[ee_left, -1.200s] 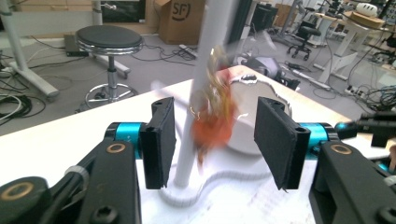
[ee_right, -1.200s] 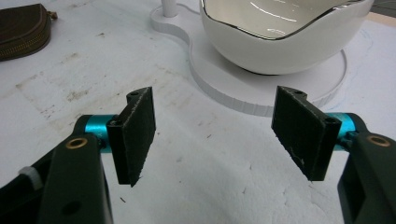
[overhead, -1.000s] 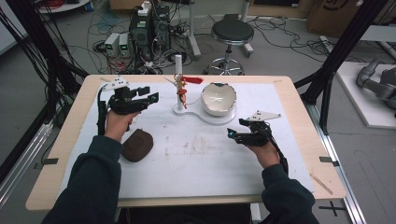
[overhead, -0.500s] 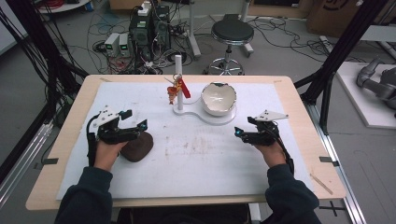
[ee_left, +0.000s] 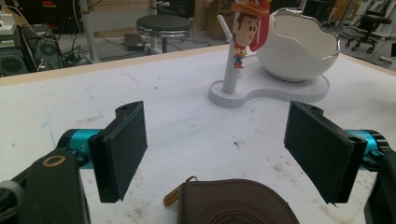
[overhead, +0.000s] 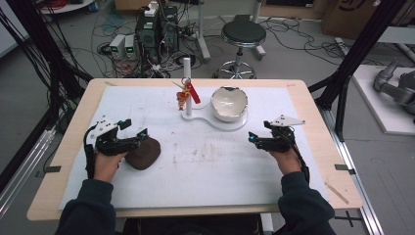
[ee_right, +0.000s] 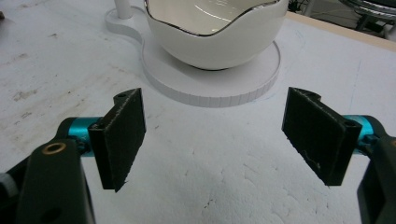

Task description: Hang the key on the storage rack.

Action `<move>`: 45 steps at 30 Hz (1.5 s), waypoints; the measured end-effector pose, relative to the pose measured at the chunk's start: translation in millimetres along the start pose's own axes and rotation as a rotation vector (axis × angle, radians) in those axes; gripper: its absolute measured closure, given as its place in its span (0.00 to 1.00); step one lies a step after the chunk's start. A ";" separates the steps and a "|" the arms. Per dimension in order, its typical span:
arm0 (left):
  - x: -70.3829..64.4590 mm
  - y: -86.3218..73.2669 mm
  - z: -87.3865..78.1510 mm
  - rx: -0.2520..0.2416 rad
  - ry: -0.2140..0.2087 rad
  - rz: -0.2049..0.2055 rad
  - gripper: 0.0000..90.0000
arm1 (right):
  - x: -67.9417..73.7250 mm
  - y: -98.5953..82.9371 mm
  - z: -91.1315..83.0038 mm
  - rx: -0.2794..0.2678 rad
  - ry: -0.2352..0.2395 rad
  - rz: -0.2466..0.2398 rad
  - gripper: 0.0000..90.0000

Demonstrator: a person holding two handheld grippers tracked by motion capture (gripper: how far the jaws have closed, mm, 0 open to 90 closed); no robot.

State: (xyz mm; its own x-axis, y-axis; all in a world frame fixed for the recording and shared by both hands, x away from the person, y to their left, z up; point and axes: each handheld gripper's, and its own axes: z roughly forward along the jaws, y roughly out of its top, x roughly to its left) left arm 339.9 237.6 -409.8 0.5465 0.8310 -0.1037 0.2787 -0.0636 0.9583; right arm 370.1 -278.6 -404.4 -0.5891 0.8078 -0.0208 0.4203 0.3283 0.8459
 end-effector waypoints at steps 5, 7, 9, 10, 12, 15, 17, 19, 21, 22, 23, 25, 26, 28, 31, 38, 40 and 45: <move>-0.1 -0.9 2.2 0.011 0.000 -0.002 0.24 | -1.0 -1.5 -1.1 0.000 -0.004 -0.001 0.24; -0.1 -1.5 1.6 0.011 0.003 0.002 0.24 | -0.8 -1.7 -1.4 -0.001 -0.004 0.005 0.24; 0.1 -1.4 1.3 0.010 0.006 -0.001 0.24 | -1.0 -2.1 -1.1 0.001 -0.003 0.004 0.24; 0.5 -1.6 1.4 0.008 0.010 -0.006 0.24 | -1.3 -2.0 -0.6 0.003 -0.002 0.000 0.24; 1.6 -1.6 1.0 0.010 0.012 -0.004 0.24 | -0.6 -2.1 0.4 0.008 0.000 -0.007 0.24; 2.1 -1.5 0.6 0.005 0.016 -0.006 0.24 | 0.2 -2.0 0.7 0.008 0.000 -0.008 0.24; 2.7 -1.6 0.8 0.009 0.019 -0.003 0.24 | 0.1 -2.0 1.0 0.009 0.004 -0.006 0.24; 2.5 -1.6 0.6 0.009 0.021 -0.005 0.24 | -0.4 -1.9 0.3 0.003 0.007 -0.006 0.24; 2.6 -1.5 0.6 0.004 0.021 -0.010 0.24 | -0.5 -2.0 0.0 0.002 0.006 -0.006 0.24; 3.0 -1.5 0.8 0.003 0.023 -0.012 0.24 | -0.8 -2.2 -0.2 0.003 0.007 -0.008 0.24; 3.2 -1.7 0.8 0.006 0.026 -0.015 0.24 | -0.7 -3.1 -0.9 0.003 0.007 -0.001 0.24; 3.3 -1.9 0.4 0.007 0.028 -0.012 0.24 | -0.7 -3.5 -1.3 0.004 0.005 0.003 0.24; 3.0 -1.9 0.2 0.009 0.031 -0.011 0.24 | -1.2 -3.8 -1.4 0.005 0.004 -0.001 0.24; 3.5 -1.9 0.2 0.017 0.047 -0.001 0.24 | -1.0 -3.6 -1.0 0.003 0.003 -0.003 0.24; 5.6 -2.7 1.1 0.030 0.062 -0.005 0.24 | -0.4 -3.8 -0.2 0.011 0.005 -0.012 0.24; 5.3 -6.1 -5.6 0.043 0.075 -0.016 0.25 | -0.4 -5.1 -4.9 0.005 0.001 -0.012 0.24; 6.8 -6.7 -6.7 0.043 0.080 -0.025 0.25 | -0.1 -5.4 -6.2 0.004 0.001 -0.014 0.24; 7.2 -7.4 -5.3 0.044 0.080 -0.031 0.25 | -0.4 -5.6 -6.2 0.004 -0.004 -0.011 0.24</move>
State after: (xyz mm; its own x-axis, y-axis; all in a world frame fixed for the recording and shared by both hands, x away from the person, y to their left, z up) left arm 337.5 247.0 -416.3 0.4728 0.8743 -0.1097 0.3296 -0.0601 0.9422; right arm 363.7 -283.8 -405.8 -0.5914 0.8057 -0.0322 0.4161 0.3391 0.8437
